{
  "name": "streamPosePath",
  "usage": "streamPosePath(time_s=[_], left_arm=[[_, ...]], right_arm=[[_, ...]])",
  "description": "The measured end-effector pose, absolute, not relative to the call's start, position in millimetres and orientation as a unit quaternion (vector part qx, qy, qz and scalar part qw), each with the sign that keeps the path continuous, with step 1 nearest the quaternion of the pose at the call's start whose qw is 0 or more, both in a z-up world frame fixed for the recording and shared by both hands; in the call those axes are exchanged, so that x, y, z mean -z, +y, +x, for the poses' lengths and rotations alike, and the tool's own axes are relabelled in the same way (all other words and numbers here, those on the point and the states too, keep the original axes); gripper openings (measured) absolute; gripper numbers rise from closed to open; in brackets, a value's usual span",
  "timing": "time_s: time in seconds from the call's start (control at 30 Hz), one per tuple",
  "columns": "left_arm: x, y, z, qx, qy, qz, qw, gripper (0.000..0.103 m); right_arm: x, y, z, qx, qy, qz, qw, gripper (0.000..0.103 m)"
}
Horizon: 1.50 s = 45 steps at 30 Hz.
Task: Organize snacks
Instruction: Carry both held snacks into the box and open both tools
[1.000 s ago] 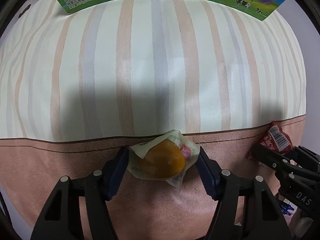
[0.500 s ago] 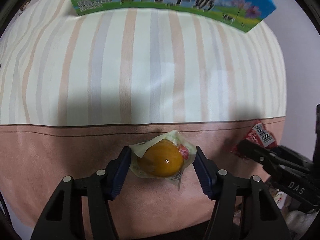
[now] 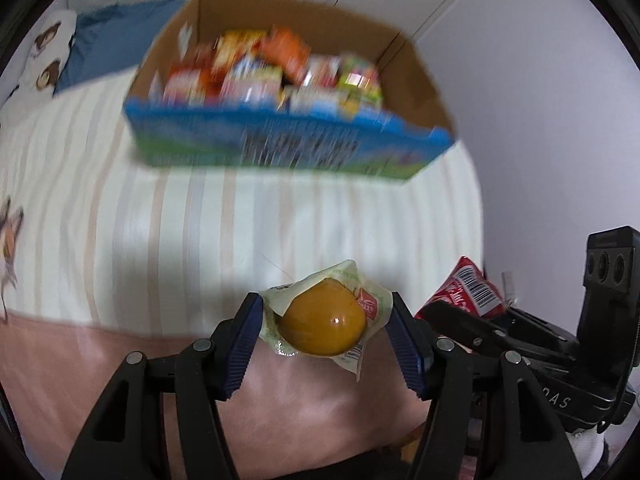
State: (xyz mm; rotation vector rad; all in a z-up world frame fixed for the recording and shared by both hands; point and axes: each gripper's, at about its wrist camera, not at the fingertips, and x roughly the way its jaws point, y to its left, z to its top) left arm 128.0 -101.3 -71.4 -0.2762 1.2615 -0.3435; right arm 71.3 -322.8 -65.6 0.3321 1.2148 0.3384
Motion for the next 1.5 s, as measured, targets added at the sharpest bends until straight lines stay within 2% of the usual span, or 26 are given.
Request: streamPosePath(time_s=[0.17, 0.4, 0.77, 1.13, 1.27, 1.33, 1.4, 1.43, 1.5], left_arm=[[30.1, -106.3, 173.7, 0.168, 0.55, -0.124, 0.809, 0.059], [12.1, -98.0, 259.4, 0.149, 0.541, -0.116, 0.82, 0.059], [80.3, -104.2, 384.9, 0.112, 0.64, -0.11, 0.752, 0.06], [118.7, -105.6, 404.3, 0.09, 0.674, -0.1, 0.727, 0.06], [128.6, -104.2, 404.9, 0.089, 0.686, -0.105, 0.715, 0.064], [134.9, -102.4, 402.7, 0.087, 0.698, -0.116, 0.701, 0.064], [136.7, -100.2, 401.1, 0.083, 0.701, -0.12, 0.699, 0.064], [136.6, -99.9, 399.7, 0.079, 0.7, -0.117, 0.7, 0.064], [134.6, -98.3, 396.5, 0.073, 0.697, -0.11, 0.705, 0.067]], right_arm=[[18.5, -317.6, 123.1, -0.171, 0.531, 0.137, 0.819, 0.047], [-4.1, -304.2, 222.1, -0.165, 0.523, 0.107, 0.829, 0.047], [54.3, -299.9, 351.7, -0.139, 0.609, 0.057, 0.779, 0.047], [102.9, -288.6, 386.2, -0.134, 0.665, 0.035, 0.734, 0.047], [111.8, -284.3, 386.0, -0.13, 0.676, 0.032, 0.725, 0.049], [114.2, -284.0, 386.8, -0.121, 0.68, 0.029, 0.723, 0.06], [114.0, -283.1, 385.8, -0.114, 0.679, 0.019, 0.725, 0.077], [113.3, -282.6, 385.0, -0.112, 0.678, 0.015, 0.726, 0.08], [111.8, -282.7, 383.0, -0.107, 0.678, 0.009, 0.727, 0.092]])
